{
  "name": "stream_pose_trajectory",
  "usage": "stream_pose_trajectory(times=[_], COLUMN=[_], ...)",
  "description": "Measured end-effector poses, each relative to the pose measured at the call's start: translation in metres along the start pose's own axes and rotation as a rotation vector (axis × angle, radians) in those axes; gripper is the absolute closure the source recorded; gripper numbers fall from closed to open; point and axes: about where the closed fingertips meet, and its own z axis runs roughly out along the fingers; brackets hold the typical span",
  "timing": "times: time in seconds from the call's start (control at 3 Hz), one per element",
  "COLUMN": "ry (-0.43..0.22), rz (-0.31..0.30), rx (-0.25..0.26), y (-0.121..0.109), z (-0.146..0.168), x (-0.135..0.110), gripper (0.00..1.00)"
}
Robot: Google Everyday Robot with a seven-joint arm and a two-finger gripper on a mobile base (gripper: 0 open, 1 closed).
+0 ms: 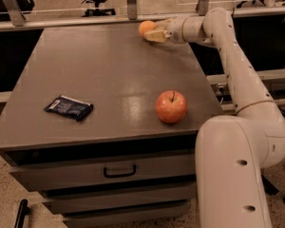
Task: Move orange near apple
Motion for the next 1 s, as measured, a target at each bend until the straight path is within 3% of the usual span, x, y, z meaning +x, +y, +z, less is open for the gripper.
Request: stream_pose_trajectory(times=[0.33, 0.67, 1.0], ry=[-0.017, 0.006, 0.073], rz=[-0.035, -0.072, -0.086], rx=[-0.037, -0.061, -0.108], y=[0.006, 0.027, 0.058], z=[-0.034, -0.08, -0.108], x=[-0.015, -0.027, -0.014], gripper=[1.0, 1.0, 1.0])
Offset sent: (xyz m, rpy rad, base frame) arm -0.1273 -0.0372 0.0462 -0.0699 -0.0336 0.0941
